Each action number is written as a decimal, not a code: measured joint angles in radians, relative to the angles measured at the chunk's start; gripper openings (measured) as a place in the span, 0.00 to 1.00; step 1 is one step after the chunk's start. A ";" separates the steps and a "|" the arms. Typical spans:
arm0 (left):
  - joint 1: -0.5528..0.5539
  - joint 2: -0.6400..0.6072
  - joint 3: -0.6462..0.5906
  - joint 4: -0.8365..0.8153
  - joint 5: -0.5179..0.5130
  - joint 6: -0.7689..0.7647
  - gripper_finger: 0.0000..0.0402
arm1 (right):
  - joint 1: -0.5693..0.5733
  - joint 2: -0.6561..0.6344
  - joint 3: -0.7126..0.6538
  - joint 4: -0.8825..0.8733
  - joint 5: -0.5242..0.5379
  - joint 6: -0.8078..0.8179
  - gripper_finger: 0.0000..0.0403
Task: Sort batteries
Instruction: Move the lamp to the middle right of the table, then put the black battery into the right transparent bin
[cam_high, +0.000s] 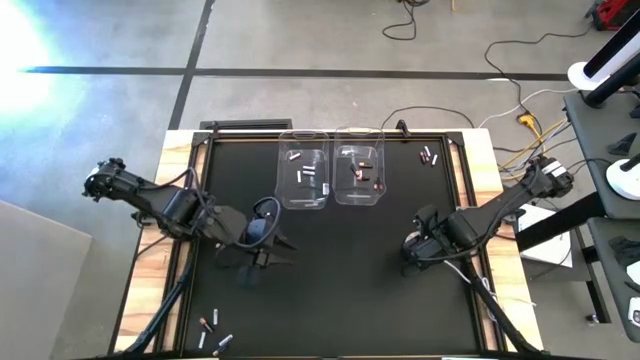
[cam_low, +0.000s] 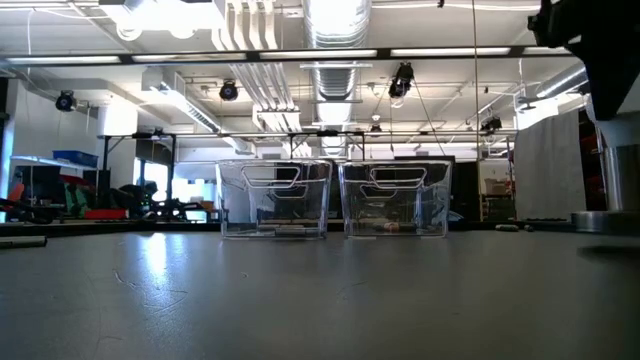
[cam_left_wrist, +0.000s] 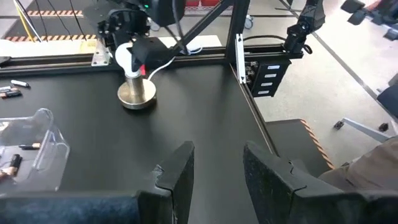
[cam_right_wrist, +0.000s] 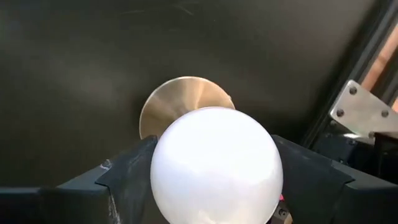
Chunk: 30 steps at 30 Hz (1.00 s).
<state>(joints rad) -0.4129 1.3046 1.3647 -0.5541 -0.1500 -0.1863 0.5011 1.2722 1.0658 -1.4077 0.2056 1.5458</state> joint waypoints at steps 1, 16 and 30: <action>-0.002 0.000 0.000 -0.001 0.000 -0.006 0.30 | 0.000 -0.002 -0.009 0.004 -0.004 0.008 0.72; -0.009 -0.002 0.000 -0.001 0.000 -0.018 0.30 | -0.005 -0.002 0.171 -0.004 -0.002 0.001 0.88; -0.009 -0.011 0.000 -0.005 0.002 -0.086 0.30 | -0.464 -0.015 0.207 -0.037 0.075 -0.292 0.90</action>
<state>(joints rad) -0.4221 1.2934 1.3647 -0.5594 -0.1478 -0.2721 0.0375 1.2569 1.2725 -1.4448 0.2807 1.2542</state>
